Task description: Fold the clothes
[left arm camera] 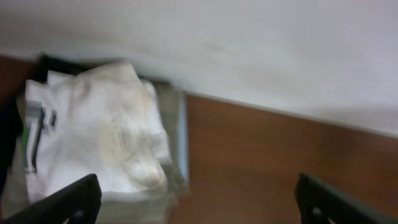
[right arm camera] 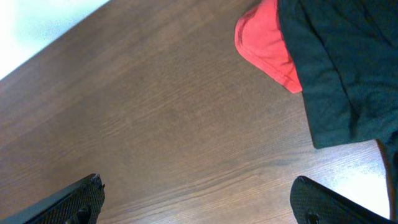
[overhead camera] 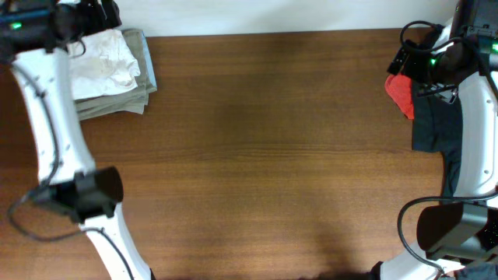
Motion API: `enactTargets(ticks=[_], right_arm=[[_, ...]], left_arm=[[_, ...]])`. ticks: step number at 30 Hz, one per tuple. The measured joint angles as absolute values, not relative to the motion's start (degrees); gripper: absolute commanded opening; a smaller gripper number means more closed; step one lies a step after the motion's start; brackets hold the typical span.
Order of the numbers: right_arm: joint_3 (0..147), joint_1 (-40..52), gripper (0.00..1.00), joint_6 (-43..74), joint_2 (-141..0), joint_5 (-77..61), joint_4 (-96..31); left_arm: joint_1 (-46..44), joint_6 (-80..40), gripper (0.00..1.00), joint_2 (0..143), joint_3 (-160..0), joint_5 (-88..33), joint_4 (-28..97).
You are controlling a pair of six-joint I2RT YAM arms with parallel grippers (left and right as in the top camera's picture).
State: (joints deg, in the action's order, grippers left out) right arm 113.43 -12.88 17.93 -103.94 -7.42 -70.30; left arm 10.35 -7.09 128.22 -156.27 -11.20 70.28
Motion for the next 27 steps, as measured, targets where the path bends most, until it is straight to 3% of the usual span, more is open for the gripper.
enactTargets(ticks=[3, 5, 11, 19, 23, 27], right_arm=[[113.4, -12.9, 0.99, 18.0, -103.9, -7.4, -70.5], [113.4, -12.9, 0.99, 18.0, -103.9, -7.4, -70.4], [113.4, -12.9, 0.99, 18.0, -103.9, -7.4, -70.5], [113.4, -12.9, 0.98, 18.0, -103.9, -7.4, -70.5], [113.4, -12.9, 0.99, 18.0, -103.9, -7.4, -70.4], [113.5, -12.9, 0.99, 18.0, -103.9, -7.4, -70.4]], left_arm=[[10.3, -7.1, 0.99, 115.1, -156.4, -16.2, 91.6], [10.3, -7.1, 0.99, 108.4, -156.1, -18.3, 96.7], [10.3, -7.1, 0.99, 82.8, -156.3, -25.2, 96.7], [8.7, -5.8, 0.99, 65.4, -155.6, -24.8, 96.5], [3.6, -5.2, 0.99, 61.1, -131.0, -20.1, 84.8], [1.1, -5.0, 0.99, 44.3, -89.4, -17.8, 58.5]])
